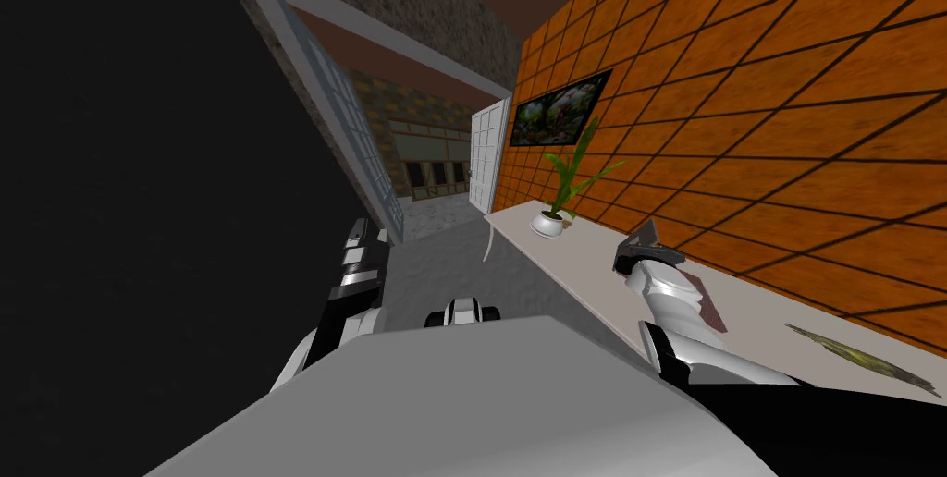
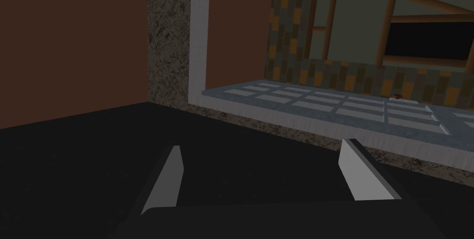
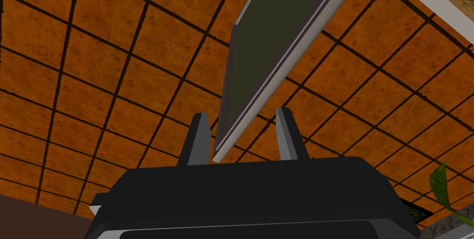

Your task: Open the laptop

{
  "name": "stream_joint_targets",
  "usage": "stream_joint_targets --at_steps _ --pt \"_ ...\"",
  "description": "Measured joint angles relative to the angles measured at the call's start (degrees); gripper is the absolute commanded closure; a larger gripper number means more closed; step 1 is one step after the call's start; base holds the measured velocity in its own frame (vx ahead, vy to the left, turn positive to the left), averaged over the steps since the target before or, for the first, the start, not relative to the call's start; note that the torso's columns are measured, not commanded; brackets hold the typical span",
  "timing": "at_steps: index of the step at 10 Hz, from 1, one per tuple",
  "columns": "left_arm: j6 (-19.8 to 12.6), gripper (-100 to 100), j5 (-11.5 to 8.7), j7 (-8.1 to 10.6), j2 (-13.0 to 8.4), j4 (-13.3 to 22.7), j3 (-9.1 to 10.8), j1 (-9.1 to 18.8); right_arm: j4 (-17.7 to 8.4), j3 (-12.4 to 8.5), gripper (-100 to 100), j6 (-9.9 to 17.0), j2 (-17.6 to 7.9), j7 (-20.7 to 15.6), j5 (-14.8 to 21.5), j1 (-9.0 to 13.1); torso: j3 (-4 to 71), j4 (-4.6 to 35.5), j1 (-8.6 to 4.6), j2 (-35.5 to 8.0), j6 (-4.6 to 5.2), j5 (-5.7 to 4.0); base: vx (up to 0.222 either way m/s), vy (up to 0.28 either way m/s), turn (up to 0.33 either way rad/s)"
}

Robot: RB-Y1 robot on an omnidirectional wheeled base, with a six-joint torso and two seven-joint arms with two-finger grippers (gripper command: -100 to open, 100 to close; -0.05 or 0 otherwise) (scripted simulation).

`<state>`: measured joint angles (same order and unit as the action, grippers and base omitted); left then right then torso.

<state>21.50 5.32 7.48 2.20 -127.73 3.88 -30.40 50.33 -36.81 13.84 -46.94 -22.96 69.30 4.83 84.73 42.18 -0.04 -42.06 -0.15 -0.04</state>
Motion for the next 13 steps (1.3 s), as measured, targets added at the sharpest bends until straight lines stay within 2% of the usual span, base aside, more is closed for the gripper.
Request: stream_joint_targets --at_steps 3,5,7,9,10,11,12,13 --pt "0.00 0 0.00 0.00 0.00 0.00 0.00 0.00 -0.22 1.59 100 3.43 1.21 3.69 0.97 1.67 -0.12 0.01 -0.31 -0.10 0.28 -0.22 -0.157 -0.107 0.143" --pt "0.00 0 0.00 0.00 0.00 0.00 0.00 -0.01 0.61 2.68 100 6.14 2.43 4.95 0.46 2.46 -0.13 -0.04 -0.42 -0.09 0.44 -0.33 -0.122 -0.089 0.107" --pt "0.00 0 0.00 0.00 0.00 0.00 0.00 -0.01 -0.55 3.93 100 8.62 3.12 8.48 2.30 4.19 -0.13 -0.07 -0.61 -0.09 0.44 -0.45 -0.140 -0.071 0.103" --pt "0.00 0 0.00 0.00 0.00 0.00 0.00 -0.01 0.27 4.77 100 11.44 4.28 9.49 1.80 5.15 -0.19 -0.09 -0.61 -0.15 0.47 -0.54 -0.156 -0.086 0.119" --pt "0.00 0 0.00 0.00 0.00 0.00 0.00 0.00 -0.26 5.49 100 12.85 4.72 11.04 2.54 6.14 -0.24 -0.10 -0.72 -0.25 0.39 -0.62 -0.152 -0.096 0.098" --pt "0.00 0 0.00 0.00 -0.01 0.00 0.01 -0.01 0.59 5.68 100 14.11 5.37 11.01 1.81 6.45 -0.22 -0.10 -0.70 -0.20 0.58 -0.61 -0.165 -0.104 0.116" --pt "0.00 0 0.00 0.00 -0.01 0.00 0.01 0.00 0.25 6.52 100 15.84 6.05 12.14 2.72 7.63 -0.22 -0.17 -0.69 -0.20 0.42 -0.70 -0.128 -0.070 0.103" --pt "0.00 0 0.00 0.00 0.00 0.00 0.00 -0.01 0.82 6.77 100 16.99 6.49 13.30 2.91 7.52 -0.18 -0.22 -0.59 -0.10 0.61 -0.75 -0.132 -0.059 0.108"
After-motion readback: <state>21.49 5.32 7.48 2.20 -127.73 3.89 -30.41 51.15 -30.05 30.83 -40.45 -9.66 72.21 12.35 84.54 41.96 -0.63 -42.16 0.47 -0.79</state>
